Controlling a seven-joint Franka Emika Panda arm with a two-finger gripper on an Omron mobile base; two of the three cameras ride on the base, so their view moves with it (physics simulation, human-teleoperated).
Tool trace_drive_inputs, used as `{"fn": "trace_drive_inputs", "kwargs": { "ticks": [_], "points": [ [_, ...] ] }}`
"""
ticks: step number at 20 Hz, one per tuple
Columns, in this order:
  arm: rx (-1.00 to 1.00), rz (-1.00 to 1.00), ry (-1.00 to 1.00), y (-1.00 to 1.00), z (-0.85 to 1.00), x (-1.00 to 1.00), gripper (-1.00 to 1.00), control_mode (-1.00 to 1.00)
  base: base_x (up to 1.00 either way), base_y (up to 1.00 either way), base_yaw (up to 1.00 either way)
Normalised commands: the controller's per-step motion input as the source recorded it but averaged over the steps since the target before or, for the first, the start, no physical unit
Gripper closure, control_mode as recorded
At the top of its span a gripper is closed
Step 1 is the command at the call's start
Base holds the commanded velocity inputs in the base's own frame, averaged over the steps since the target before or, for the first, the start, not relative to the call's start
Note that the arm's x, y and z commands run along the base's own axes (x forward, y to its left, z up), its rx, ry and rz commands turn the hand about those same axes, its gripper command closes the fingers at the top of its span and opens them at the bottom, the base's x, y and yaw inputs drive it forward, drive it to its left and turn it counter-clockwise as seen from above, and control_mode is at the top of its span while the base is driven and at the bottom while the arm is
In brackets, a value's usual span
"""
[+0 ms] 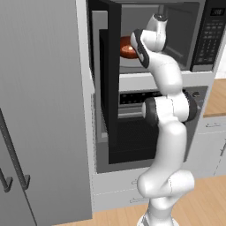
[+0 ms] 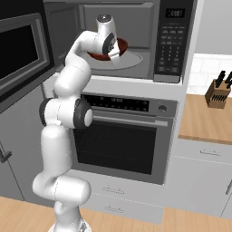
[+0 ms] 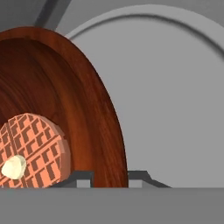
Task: Open the microwave, place the bowl with waffle inside the microwave, then close the microwave door and turn it on.
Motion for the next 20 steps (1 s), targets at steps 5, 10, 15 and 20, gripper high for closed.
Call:
{"fn": "trace_drive_inputs", "kwargs": {
  "ticks": [5, 10, 15, 20],
  "points": [
    [-0.04, 0.00, 0.16, 0.00, -0.36, 0.08, 1.00, -1.00, 0.00, 0.00, 0.00],
    [-0.02, 0.00, 0.04, 0.00, -0.17, 0.02, 1.00, -1.00, 0.00, 0.00, 0.00],
    [0.00, 0.00, 0.00, 0.00, 0.00, 0.00, -1.00, -1.00, 0.00, 0.00, 0.00],
    [0.00, 0.00, -0.02, 0.00, 0.00, 0.00, -1.00, -1.00, 0.00, 0.00, 0.00]
  ]
}}
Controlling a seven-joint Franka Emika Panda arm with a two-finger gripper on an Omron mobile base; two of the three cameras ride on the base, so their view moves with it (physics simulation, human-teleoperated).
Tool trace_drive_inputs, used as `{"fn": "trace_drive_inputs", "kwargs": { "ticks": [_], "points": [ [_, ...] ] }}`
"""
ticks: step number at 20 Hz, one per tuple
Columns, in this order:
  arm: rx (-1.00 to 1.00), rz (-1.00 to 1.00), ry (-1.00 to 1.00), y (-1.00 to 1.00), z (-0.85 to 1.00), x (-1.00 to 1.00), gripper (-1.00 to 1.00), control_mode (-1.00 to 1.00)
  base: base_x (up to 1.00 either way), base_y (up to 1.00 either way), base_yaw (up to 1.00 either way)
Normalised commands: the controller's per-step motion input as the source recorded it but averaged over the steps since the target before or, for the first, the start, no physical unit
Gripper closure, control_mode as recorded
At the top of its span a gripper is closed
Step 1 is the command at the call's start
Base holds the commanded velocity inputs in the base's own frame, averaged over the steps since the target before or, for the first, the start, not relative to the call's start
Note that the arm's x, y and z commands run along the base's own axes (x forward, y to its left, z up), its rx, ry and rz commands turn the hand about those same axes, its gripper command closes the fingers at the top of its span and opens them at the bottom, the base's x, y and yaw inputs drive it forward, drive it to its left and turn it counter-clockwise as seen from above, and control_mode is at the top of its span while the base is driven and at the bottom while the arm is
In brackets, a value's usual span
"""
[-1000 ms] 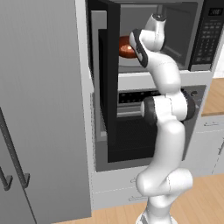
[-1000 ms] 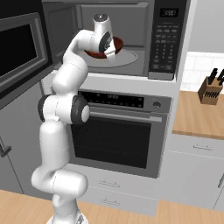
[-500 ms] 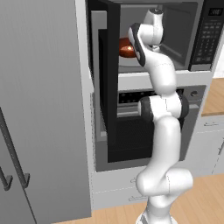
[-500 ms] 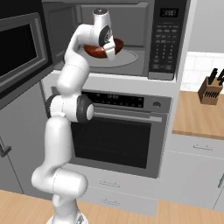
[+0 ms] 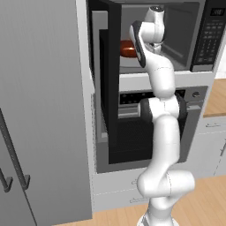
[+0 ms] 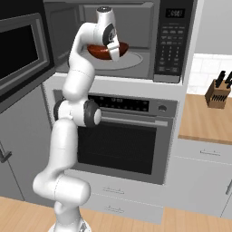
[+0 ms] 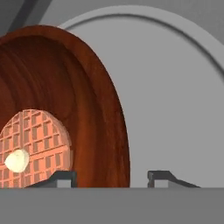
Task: Open the microwave, place the bowl with waffle inside the microwave, then close the microwave door and turn it on.
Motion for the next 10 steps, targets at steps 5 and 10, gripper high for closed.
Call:
{"fn": "trace_drive_inputs", "kwargs": {
  "ticks": [5, 10],
  "points": [
    [0.04, 0.00, -0.17, 0.00, 0.03, -0.31, -1.00, -1.00, 0.00, 0.00, 0.00],
    [0.05, 0.00, -0.16, -0.15, 0.04, -0.79, -1.00, -1.00, 0.00, 0.00, 0.00]
  ]
}}
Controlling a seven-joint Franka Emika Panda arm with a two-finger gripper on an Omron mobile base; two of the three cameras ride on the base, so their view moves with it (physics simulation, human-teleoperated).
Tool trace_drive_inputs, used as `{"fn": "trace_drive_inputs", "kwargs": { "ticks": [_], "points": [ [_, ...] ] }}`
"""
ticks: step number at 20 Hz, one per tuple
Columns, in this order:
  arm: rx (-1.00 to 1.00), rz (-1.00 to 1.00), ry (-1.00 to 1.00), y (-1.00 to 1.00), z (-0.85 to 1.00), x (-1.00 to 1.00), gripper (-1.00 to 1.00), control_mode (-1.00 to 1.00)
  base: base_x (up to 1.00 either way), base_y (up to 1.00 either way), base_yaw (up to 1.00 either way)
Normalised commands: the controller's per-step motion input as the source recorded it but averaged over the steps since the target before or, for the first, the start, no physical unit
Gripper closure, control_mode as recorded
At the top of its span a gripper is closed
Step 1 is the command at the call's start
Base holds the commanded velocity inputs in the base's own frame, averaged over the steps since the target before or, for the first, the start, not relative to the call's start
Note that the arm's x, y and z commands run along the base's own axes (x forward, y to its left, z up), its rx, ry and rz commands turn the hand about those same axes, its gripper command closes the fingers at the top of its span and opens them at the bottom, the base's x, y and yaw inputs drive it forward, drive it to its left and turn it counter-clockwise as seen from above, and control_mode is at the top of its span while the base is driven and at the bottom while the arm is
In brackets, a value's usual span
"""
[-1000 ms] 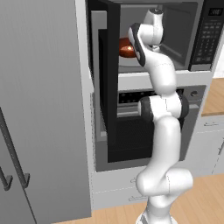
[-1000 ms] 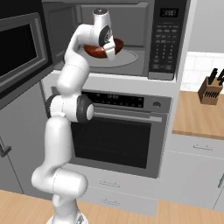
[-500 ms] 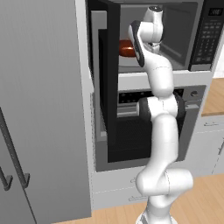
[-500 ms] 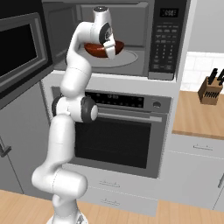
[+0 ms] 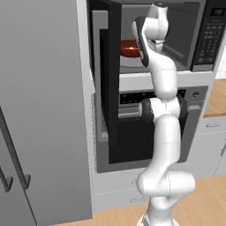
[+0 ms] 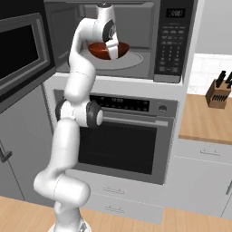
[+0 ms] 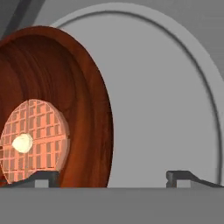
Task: Open the microwave, place the bowl with waffle inside the microwave, then close the microwave door and turn it on.
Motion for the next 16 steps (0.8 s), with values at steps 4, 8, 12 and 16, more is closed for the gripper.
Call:
{"fn": "trace_drive_inputs", "kwargs": {
  "ticks": [4, 8, 12, 16],
  "points": [
    [0.00, 0.00, -0.12, -0.37, -0.11, -1.00, -1.00, -1.00, 0.00, 0.00, 0.00],
    [0.02, 0.01, -0.26, -0.32, -0.14, -0.98, -1.00, -1.00, 0.00, 0.00, 0.00],
    [0.11, 0.05, -0.34, -0.15, -0.02, -0.57, -1.00, -1.00, 0.00, 0.00, 0.00],
    [0.14, 0.04, -0.36, -0.14, -0.01, -0.40, -1.00, -1.00, 0.00, 0.00, 0.00]
  ]
}}
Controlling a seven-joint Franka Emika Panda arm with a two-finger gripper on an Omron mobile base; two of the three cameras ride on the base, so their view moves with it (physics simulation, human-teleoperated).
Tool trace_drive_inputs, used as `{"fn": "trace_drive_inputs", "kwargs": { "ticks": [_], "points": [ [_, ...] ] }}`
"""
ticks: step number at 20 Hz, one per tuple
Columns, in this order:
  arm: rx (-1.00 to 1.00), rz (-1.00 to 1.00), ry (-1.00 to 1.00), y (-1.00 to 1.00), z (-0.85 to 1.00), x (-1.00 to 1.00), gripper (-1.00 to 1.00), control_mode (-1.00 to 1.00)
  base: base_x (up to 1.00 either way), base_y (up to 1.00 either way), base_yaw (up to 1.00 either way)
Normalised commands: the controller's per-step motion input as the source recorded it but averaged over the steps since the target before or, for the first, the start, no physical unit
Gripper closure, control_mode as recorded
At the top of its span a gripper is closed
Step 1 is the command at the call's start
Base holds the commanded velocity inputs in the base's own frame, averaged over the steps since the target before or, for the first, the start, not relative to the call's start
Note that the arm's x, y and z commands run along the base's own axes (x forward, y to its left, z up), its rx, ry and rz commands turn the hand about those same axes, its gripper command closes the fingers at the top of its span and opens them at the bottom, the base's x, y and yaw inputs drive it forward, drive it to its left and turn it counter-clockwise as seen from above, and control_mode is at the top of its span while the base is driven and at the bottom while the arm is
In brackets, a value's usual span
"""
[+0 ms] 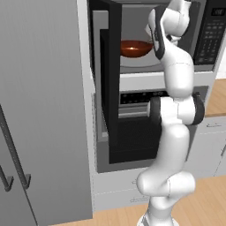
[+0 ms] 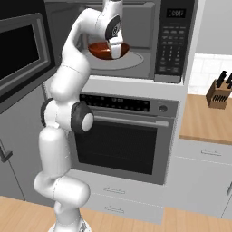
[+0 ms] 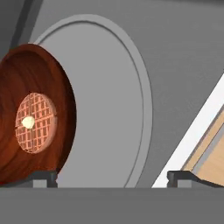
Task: Open the microwave, place the bowl with waffle inside the microwave, then close the microwave door and turn it on.
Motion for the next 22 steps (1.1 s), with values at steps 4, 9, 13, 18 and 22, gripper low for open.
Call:
{"fn": "trace_drive_inputs", "kwargs": {
  "ticks": [4, 9, 13, 18, 22],
  "points": [
    [0.11, 0.04, -0.27, -0.22, -0.09, -0.76, -1.00, -1.00, 0.00, 0.00, 0.00],
    [0.02, 0.07, -0.18, -0.15, 0.00, -1.00, -1.00, -1.00, 0.00, 0.00, 0.00],
    [-0.04, 0.12, -0.10, -0.12, 0.02, -1.00, -1.00, -1.00, 0.00, 0.00, 0.00],
    [-0.18, 0.17, -0.14, -0.14, 0.01, -1.00, -1.00, -1.00, 0.00, 0.00, 0.00],
    [-0.27, 0.18, -0.19, 0.00, 0.35, -1.00, -1.00, -1.00, 0.00, 0.00, 0.00]
  ]
}}
